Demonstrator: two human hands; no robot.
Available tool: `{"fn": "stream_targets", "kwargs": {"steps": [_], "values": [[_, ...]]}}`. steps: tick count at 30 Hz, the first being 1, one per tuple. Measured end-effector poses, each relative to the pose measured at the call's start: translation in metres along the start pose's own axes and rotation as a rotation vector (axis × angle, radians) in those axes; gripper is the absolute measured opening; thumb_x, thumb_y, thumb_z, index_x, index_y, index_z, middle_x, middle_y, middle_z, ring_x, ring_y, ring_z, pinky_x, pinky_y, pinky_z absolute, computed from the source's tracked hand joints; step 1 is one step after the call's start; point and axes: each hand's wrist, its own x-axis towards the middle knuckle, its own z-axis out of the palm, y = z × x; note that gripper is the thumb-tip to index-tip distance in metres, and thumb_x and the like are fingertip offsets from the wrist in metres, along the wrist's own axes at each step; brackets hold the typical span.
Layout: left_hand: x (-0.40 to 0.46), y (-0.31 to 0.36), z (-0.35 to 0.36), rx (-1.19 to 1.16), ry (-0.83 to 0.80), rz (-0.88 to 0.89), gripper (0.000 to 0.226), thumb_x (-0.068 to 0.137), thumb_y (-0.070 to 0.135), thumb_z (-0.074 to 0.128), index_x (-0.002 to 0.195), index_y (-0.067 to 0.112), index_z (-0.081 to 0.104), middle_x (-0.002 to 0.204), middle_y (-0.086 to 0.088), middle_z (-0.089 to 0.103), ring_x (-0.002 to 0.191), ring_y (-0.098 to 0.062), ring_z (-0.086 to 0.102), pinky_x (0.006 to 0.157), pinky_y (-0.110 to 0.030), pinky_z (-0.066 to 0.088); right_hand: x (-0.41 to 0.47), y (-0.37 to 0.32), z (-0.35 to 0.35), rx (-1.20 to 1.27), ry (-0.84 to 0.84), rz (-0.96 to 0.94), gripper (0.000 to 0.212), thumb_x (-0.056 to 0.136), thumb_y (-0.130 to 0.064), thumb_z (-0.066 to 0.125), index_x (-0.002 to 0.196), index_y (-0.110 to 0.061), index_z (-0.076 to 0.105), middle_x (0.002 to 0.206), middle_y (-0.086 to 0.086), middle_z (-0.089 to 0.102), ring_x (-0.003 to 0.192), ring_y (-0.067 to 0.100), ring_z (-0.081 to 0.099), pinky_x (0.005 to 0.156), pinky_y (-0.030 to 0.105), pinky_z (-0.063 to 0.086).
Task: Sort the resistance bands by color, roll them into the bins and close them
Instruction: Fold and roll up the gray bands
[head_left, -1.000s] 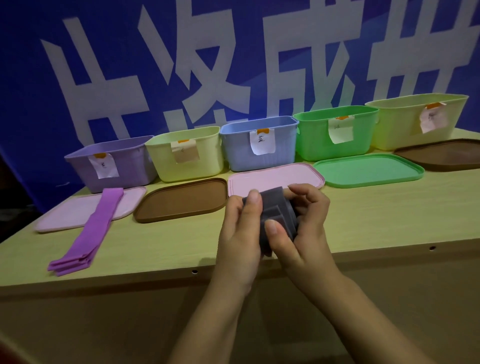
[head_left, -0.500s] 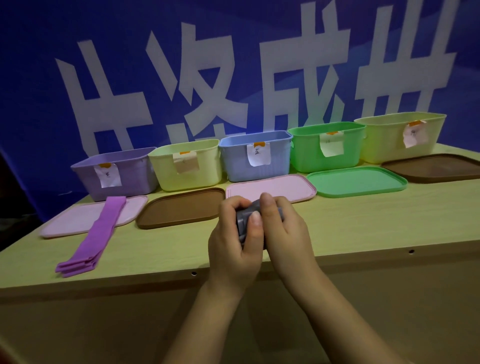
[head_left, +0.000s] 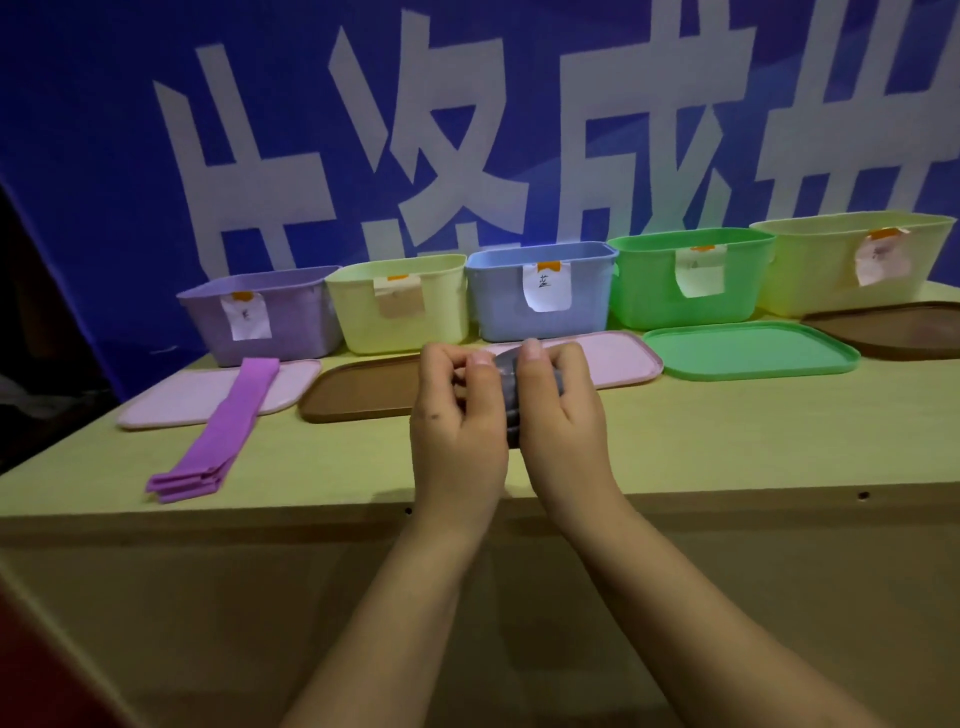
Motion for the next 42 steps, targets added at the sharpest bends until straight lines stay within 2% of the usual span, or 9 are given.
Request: {"fn": "stream_targets", "kwargs": {"steps": [5,12,19,22,25,28,32,37,42], "values": [[0.055,-0.022,0.009,0.054,0.023,0.059,0.008,0.089,0.033,0.041,0.082,0.029,0.043,0.075,0.013,0.055,0.069,0.001,0.059,0.054,-0.016,0.047,0.062,0.017,0.017,-0.014,-0.053,-0.012,0.027,0.099,-0.024,0.043,0.073,-0.020,0.038,0.060,-0.008,0.047,0.051,-0.001,0.044,0.050,0.023,0.042],[0.148,-0.041,0.022,0.163,0.024,-0.068,0.012,0.089,0.034,0.042,0.078,0.029,0.043,0.073,0.021,0.058,0.065,0.001,0.056,0.058,-0.016,0.045,0.154,0.035,0.050,0.072,-0.092,0.185,0.024,0.093,-0.033,0.045,0.073,-0.022,0.040,0.056,-0.012,0.050,0.055,0.004,0.050,0.051,0.027,0.045],[0.220,-0.007,0.009,0.204,-0.314,-0.307,0.044,0.072,0.067,0.048,0.106,0.039,0.049,0.108,0.015,0.059,0.098,-0.001,0.059,0.082,-0.021,0.049,0.222,0.002,0.075,0.180,0.023,0.573,0.025,0.097,-0.024,0.042,0.076,-0.015,0.051,0.062,-0.005,0.057,0.062,0.011,0.055,0.057,0.027,0.045],[0.250,-0.006,-0.001,0.195,-0.503,-0.431,0.070,0.064,0.055,0.071,0.126,0.040,0.044,0.129,0.011,0.049,0.114,-0.003,0.055,0.095,-0.030,0.050,0.251,-0.006,0.078,0.240,0.023,0.744,0.026,0.097,-0.026,0.043,0.082,-0.013,0.060,0.077,0.006,0.065,0.071,0.014,0.063,0.068,0.030,0.052],[0.275,-0.006,-0.003,0.246,-0.496,-0.408,0.054,0.071,0.036,0.074,0.120,0.038,0.051,0.121,0.012,0.053,0.110,-0.008,0.059,0.092,-0.036,0.052,0.272,-0.008,0.084,0.236,-0.055,0.888,0.031,0.097,-0.034,0.042,0.091,-0.016,0.066,0.094,0.013,0.070,0.089,0.025,0.066,0.080,0.039,0.053],[0.290,-0.011,-0.001,0.188,-0.429,-0.423,0.041,0.077,0.011,0.076,0.105,0.032,0.055,0.109,0.005,0.058,0.095,-0.006,0.062,0.078,-0.022,0.054,0.285,-0.001,0.092,0.143,-0.125,0.867,0.037,0.098,-0.042,0.038,0.091,-0.018,0.065,0.097,0.011,0.070,0.092,0.022,0.066,0.080,0.036,0.053],[0.316,-0.039,-0.009,0.325,-0.417,-0.410,0.038,0.069,0.034,0.074,0.100,0.038,0.053,0.103,0.008,0.059,0.091,-0.014,0.063,0.074,-0.027,0.054,0.302,0.016,0.093,-0.074,-0.189,0.741,0.048,0.090,-0.059,0.033,0.104,-0.020,0.057,0.102,0.006,0.065,0.095,0.016,0.063,0.082,0.035,0.056],[0.377,-0.097,-0.017,0.491,-0.401,-0.499,0.037,0.074,0.031,0.076,0.104,0.030,0.053,0.105,0.007,0.056,0.093,-0.019,0.061,0.075,-0.043,0.056,0.336,0.043,0.085,-0.189,-0.105,0.683,0.021,0.095,-0.044,0.044,0.089,-0.026,0.054,0.092,-0.003,0.063,0.093,0.017,0.063,0.078,0.033,0.055],[0.436,-0.172,-0.011,0.730,-0.593,-0.481,0.041,0.075,0.034,0.074,0.107,0.025,0.049,0.104,0.001,0.055,0.087,-0.019,0.060,0.072,-0.041,0.057,0.367,0.078,0.092,-0.530,-0.192,0.489,0.015,0.094,-0.030,0.054,0.104,-0.018,0.056,0.100,-0.004,0.061,0.095,0.011,0.056,0.080,0.023,0.040]]}}
